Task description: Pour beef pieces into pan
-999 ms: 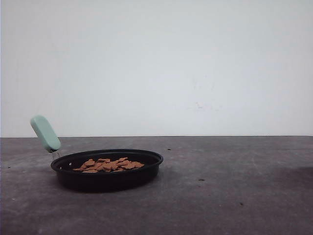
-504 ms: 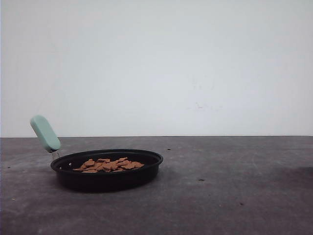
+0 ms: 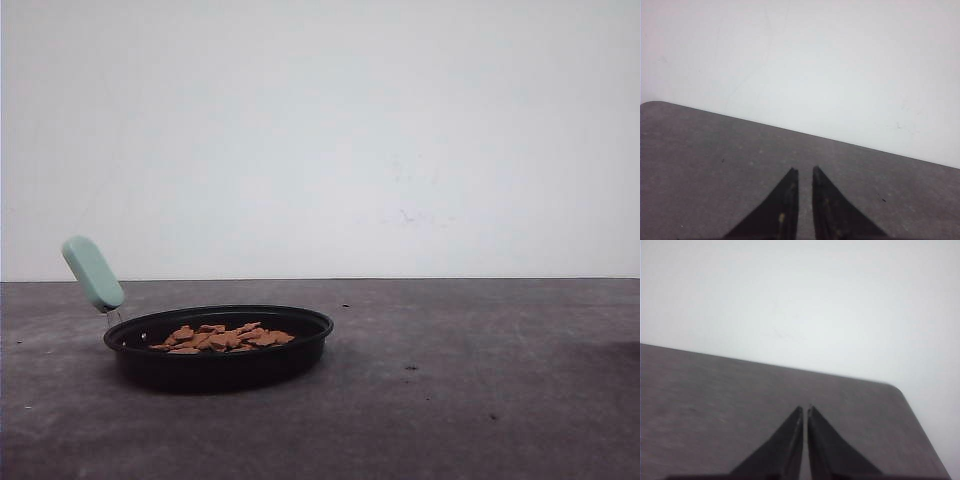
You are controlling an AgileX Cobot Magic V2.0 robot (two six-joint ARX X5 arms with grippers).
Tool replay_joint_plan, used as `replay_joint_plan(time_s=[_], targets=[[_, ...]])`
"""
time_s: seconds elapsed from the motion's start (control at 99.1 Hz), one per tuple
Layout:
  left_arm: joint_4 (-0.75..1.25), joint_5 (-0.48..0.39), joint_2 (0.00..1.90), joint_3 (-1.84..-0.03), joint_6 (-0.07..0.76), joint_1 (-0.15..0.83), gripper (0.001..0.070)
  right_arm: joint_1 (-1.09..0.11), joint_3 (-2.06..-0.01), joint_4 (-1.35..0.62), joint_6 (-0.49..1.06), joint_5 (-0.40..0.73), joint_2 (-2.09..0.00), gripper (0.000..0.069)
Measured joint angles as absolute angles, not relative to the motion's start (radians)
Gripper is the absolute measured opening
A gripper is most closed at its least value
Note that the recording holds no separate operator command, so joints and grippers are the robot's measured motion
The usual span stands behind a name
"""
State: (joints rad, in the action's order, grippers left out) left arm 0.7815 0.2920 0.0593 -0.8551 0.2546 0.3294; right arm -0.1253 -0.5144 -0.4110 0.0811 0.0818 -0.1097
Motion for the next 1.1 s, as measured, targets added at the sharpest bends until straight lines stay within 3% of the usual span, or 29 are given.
replay_joint_plan(time_s=[0.172,0.323,0.555,1.1], targets=[[0.778,0.291,0.059,-0.855,0.255,0.329,0.0025,-0.125,-0.277,-0.433,0.053,0.077,-0.007,0.0012],[0.779,0.292,0.059,-0.855,0.255,0.329,0.0025,-0.125,-0.178,-0.495,0.013,0.027,-0.008,0.0012],[0.78,0.29,0.059,-0.855,0.255,0.329,0.0025,-0.125,-0.081,-0.399,-0.009,0.012,-0.006,0.0012],[0.782,0.289,0.059,-0.855,0.255,0.33,0.0025,-0.104,-0.078,-0.377,-0.009,0.0,-0.004,0.0011]])
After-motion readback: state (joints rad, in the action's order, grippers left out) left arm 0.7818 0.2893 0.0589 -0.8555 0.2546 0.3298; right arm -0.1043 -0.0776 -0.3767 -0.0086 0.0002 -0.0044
